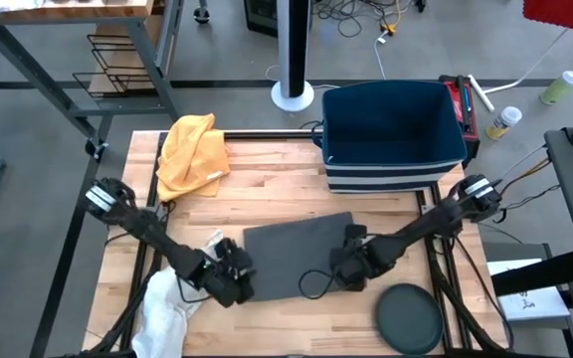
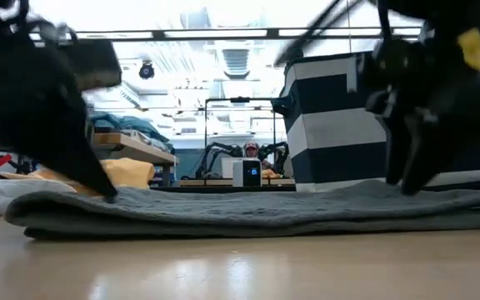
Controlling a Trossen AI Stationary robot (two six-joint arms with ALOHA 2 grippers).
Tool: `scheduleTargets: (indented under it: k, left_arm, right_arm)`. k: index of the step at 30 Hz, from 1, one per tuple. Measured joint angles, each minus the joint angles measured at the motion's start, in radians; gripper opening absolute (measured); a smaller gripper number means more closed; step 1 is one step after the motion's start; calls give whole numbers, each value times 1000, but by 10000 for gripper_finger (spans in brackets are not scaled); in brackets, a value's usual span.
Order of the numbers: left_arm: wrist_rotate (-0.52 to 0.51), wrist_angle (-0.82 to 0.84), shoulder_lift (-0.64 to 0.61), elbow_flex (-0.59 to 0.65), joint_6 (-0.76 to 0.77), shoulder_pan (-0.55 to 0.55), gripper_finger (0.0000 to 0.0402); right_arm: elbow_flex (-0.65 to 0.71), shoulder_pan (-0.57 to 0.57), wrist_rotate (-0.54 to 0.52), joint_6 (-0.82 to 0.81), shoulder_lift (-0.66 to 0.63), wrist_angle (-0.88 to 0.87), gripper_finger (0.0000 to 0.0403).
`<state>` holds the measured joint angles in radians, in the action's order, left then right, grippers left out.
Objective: Fold kitchen towel into neat rectangle
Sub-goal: Fold the gray towel
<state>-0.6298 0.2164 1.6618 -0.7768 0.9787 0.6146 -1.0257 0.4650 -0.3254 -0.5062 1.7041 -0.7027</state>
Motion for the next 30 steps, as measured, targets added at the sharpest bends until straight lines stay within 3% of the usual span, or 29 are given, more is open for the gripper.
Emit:
scheduleTargets:
  k: [4,11,23,30]
  left_arm:
    - [-55,23,-43,4,-120,-2,153]
    - [-29,-189,-71,1,-427,88,153]
    - [-3,-166,4,2,-448,142,160]
    - [21,-147,11,2,-454,149,189]
  right_arm:
    - [-31,64,22,-23,-13,9,169]
    - [-23,213,112,-164,-22,11,169]
    - [33,250,51,-248,15,2,169]
    - [24,251,155,-235,12,3,169]
